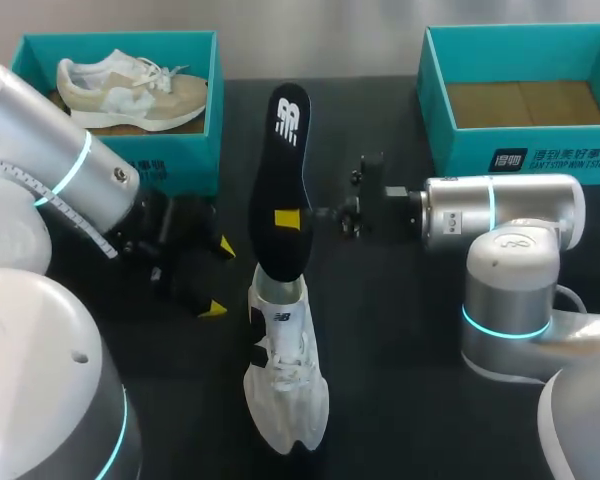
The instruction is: Take the shoe out of the shoebox, open the shoe tongue, remove and reinsert the insole, then place the shoe into the shoebox
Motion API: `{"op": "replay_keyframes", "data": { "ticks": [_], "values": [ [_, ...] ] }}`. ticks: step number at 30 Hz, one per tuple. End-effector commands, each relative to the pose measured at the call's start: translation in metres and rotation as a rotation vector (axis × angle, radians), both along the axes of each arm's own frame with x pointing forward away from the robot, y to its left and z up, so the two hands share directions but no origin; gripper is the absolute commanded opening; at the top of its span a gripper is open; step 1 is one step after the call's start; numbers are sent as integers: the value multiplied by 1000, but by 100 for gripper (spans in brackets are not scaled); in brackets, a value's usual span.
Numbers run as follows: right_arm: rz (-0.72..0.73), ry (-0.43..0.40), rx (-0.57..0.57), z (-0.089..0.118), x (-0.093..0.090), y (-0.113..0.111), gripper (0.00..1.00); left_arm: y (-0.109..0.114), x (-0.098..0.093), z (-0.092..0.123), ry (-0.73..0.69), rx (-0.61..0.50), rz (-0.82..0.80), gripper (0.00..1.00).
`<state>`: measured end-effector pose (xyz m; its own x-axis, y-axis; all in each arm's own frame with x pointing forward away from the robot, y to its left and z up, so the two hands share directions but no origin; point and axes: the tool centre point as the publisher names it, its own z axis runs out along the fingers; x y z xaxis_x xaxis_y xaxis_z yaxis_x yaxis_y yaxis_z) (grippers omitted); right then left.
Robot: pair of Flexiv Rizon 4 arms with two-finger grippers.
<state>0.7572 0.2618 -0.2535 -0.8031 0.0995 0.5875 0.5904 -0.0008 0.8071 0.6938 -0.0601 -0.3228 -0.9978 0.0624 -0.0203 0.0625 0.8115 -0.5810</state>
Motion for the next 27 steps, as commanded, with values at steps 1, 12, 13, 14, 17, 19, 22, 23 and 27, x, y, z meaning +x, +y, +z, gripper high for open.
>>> {"op": "replay_keyframes", "data": {
  "ticks": [1, 12, 13, 14, 17, 19, 22, 23, 27],
  "values": [
    [21, -5, 26, -5, 7, 5, 0, 3, -5, -10, -16, -24, 1, 100],
    [36, -17, 39, -6, 10, 5, 0, 0, -1, -15, -15, -53, -24, 100],
    [36, -17, 39, -6, 10, 5, 0, 0, -1, -15, -15, -53, -24, 100],
    [36, -17, 39, -6, 10, 5, 0, 0, -1, -15, -15, -53, -24, 100],
    [36, -17, 39, -6, 10, 5, 0, 0, -1, -15, -15, -53, -24, 100],
    [36, -17, 39, -6, 10, 5, 0, -4, 0, -18, -11, -59, -32, 100],
    [41, -17, 41, -9, 10, 6, 0, -10, 2, -21, -1, -62, -22, 100],
    [46, -15, 47, -11, 10, 6, 0, -11, 3, -21, 3, -67, -12, 100],
    [66, -24, 51, -14, 11, 8, 0, -14, 4, -21, 17, -72, 1, 100]
  ]
}}
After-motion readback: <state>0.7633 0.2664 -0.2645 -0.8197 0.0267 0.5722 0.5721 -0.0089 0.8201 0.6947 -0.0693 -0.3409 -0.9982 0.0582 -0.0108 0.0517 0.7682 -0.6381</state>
